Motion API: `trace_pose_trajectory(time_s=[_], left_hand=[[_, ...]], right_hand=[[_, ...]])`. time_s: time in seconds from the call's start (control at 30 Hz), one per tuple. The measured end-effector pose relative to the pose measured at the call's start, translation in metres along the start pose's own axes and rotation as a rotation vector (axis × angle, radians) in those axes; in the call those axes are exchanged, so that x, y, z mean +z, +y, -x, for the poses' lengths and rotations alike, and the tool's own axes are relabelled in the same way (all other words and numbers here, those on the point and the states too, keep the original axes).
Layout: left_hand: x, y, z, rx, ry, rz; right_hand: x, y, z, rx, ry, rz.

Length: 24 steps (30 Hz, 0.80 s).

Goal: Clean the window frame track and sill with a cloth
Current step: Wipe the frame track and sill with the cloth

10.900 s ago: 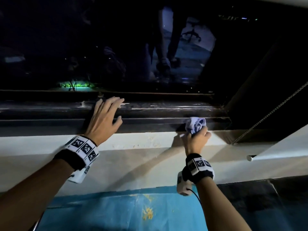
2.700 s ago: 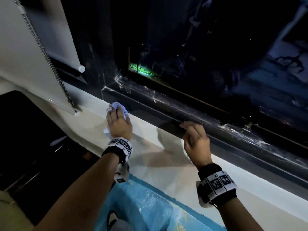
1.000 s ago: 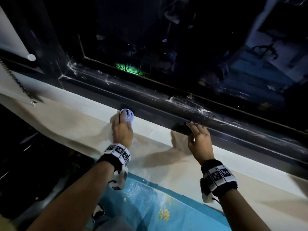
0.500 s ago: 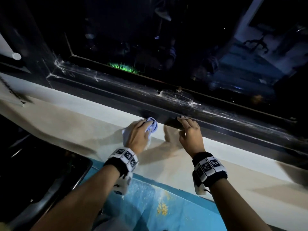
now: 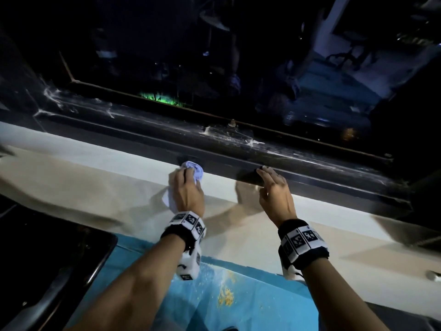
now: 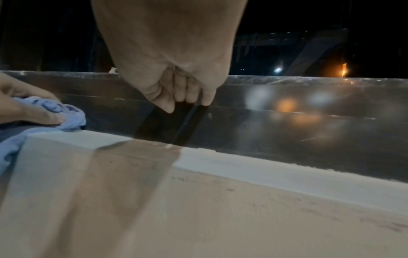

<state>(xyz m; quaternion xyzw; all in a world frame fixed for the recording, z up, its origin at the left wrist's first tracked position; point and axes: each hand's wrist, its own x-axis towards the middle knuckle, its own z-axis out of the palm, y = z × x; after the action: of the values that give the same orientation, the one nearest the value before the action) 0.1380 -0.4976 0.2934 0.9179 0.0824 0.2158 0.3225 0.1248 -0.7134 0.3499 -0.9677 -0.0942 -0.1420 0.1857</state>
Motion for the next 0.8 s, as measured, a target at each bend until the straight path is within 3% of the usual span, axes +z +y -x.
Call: trace_pose_trajectory(time_s=[0.1, 0.27, 0.33, 0.4, 0.47, 0.53, 0.67, 0.8], left_hand=[[0.011, 0.032, 0.021, 0.082, -0.102, 0.016], [0.007, 0.050, 0.028, 0.351, -0.364, 0.157], [0.000, 0.043, 0.020, 0.332, -0.448, 0.305], [-0.005, 0.028, 0.009, 0.178, -0.373, 0.433], [-0.006, 0.009, -0.002, 0.073, -0.213, 0.449], [-0.007, -0.004, -0.007, 0.048, -0.082, 0.338], [0.006, 0.003, 0.002, 0.054, 0.042, 0.092], [0.017, 0.039, 0.017, 0.048, 0.134, 0.062]], right_hand=[[-0.005, 0.004, 0.003, -0.004, -0.042, -0.018], [-0.014, 0.010, 0.001, -0.020, -0.092, -0.077], [-0.017, 0.015, 0.001, -0.019, -0.124, -0.113], [-0.021, 0.019, 0.000, -0.016, -0.146, -0.136], [-0.023, 0.020, 0.000, -0.017, -0.160, -0.146], [-0.022, 0.020, 0.000, -0.017, -0.160, -0.154], [-0.020, 0.020, 0.002, -0.004, -0.142, -0.162], [-0.019, 0.023, 0.001, -0.016, -0.166, -0.150]])
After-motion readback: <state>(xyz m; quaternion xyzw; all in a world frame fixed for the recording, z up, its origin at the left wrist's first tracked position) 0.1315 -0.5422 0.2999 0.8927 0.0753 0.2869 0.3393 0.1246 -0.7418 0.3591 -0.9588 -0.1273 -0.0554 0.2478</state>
